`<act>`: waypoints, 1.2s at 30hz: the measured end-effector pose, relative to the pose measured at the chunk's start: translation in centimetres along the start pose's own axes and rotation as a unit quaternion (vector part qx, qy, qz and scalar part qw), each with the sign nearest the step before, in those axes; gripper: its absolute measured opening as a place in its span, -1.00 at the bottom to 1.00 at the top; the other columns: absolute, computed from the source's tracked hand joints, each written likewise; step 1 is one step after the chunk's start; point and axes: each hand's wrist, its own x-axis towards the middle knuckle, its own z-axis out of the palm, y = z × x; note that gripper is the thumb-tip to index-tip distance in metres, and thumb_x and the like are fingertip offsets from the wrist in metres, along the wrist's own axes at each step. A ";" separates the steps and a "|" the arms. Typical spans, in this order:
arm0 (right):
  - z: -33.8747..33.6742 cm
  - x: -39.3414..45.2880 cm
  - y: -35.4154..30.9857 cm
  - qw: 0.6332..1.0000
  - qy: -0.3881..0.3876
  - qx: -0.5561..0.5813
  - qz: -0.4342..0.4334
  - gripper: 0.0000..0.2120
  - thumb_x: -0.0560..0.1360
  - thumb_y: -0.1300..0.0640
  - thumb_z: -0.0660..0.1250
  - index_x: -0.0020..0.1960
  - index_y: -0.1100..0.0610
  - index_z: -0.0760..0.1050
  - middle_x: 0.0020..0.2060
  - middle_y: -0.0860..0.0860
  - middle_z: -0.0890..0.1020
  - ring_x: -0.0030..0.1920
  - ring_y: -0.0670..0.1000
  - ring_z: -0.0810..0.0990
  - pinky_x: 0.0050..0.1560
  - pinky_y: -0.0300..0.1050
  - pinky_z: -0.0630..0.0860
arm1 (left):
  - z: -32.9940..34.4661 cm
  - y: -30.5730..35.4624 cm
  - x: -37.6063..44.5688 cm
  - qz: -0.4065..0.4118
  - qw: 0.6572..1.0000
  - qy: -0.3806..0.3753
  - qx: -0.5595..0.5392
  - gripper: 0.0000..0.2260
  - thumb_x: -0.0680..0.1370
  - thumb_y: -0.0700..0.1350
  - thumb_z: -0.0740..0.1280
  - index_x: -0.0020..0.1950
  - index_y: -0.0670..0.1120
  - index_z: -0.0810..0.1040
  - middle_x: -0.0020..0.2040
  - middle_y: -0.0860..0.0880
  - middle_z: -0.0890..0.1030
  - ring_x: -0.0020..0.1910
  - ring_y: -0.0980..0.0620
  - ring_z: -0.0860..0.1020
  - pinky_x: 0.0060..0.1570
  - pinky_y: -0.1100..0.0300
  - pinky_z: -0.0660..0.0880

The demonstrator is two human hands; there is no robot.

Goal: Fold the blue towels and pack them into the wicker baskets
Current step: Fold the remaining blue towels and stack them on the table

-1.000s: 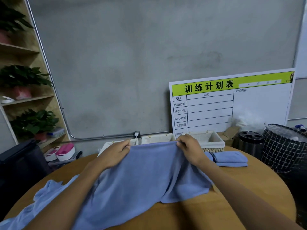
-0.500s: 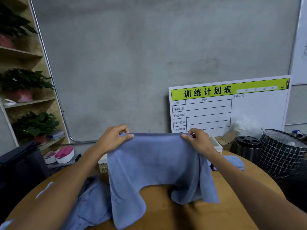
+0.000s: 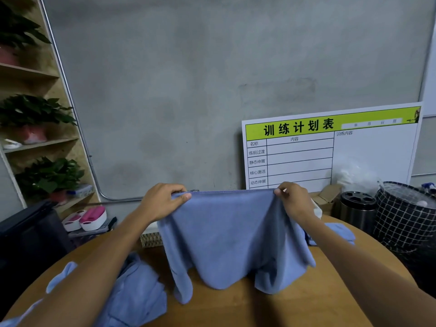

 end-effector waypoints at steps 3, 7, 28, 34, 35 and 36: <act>0.3 -0.2 -0.1 0.999 -0.001 0.031 0.020 -0.82 0.59 0.01 0.33 -0.15 0.05 0.51 -0.39 -0.02 0.52 -0.17 0.15 0.50 -0.18 -0.05 0.34 | -0.1 -0.2 -0.3 -0.015 0.996 0.046 0.074 -0.60 0.43 0.40 0.08 -0.24 0.17 0.56 -0.26 0.16 0.63 -0.22 0.11 0.55 -0.17 0.11 0.50; -0.1 -0.9 -0.5 0.999 0.016 0.031 0.035 -0.71 0.58 -0.10 0.32 -0.24 0.03 0.48 -0.38 0.01 0.54 -0.19 0.14 0.49 -0.22 -0.05 0.31 | 0.0 -0.3 -0.9 -0.021 0.992 0.067 0.106 -0.49 0.42 0.41 0.03 -0.24 0.05 0.57 -0.32 0.11 0.59 -0.23 0.06 0.50 -0.23 0.10 0.43; -8.0 -4.9 -3.3 0.996 0.022 -0.071 -0.053 -0.37 0.40 -0.42 0.33 -0.42 0.10 0.25 -0.56 -0.01 0.37 -0.41 0.05 0.44 -0.38 -0.09 0.24 | -5.4 1.7 -6.0 0.004 0.968 0.125 0.217 -0.43 0.55 0.39 -0.03 -0.26 -0.03 0.47 -0.31 0.05 0.52 -0.29 0.02 0.50 -0.36 0.11 0.40; -13.6 -4.7 -6.7 0.972 0.098 -0.171 -0.127 -0.28 0.34 -0.52 0.28 -0.44 0.14 0.25 -0.55 0.00 0.46 -0.39 0.08 0.47 -0.37 -0.11 0.28 | -10.4 4.2 -7.3 0.128 0.938 0.205 0.248 -0.66 0.57 0.12 0.10 -0.32 -0.04 0.38 -0.38 -0.04 0.52 -0.36 -0.17 0.56 -0.42 0.17 0.25; -14.4 -4.5 -7.3 0.970 0.103 -0.174 -0.137 -0.28 0.34 -0.51 0.29 -0.45 0.15 0.25 -0.54 0.00 0.46 -0.39 0.08 0.46 -0.36 -0.10 0.28 | -11.2 4.5 -7.2 0.138 0.934 0.216 0.249 -0.67 0.56 0.08 0.09 -0.31 -0.06 0.39 -0.38 -0.06 0.53 -0.37 -0.18 0.55 -0.41 0.17 0.23; -15.1 -4.3 -7.9 0.969 0.106 -0.173 -0.142 -0.29 0.35 -0.49 0.30 -0.45 0.15 0.24 -0.53 0.01 0.45 -0.38 0.08 0.45 -0.35 -0.09 0.28 | -11.9 4.9 -7.0 0.143 0.931 0.224 0.251 -0.68 0.56 0.06 0.08 -0.30 -0.08 0.40 -0.38 -0.08 0.53 -0.38 -0.19 0.54 -0.40 0.17 0.20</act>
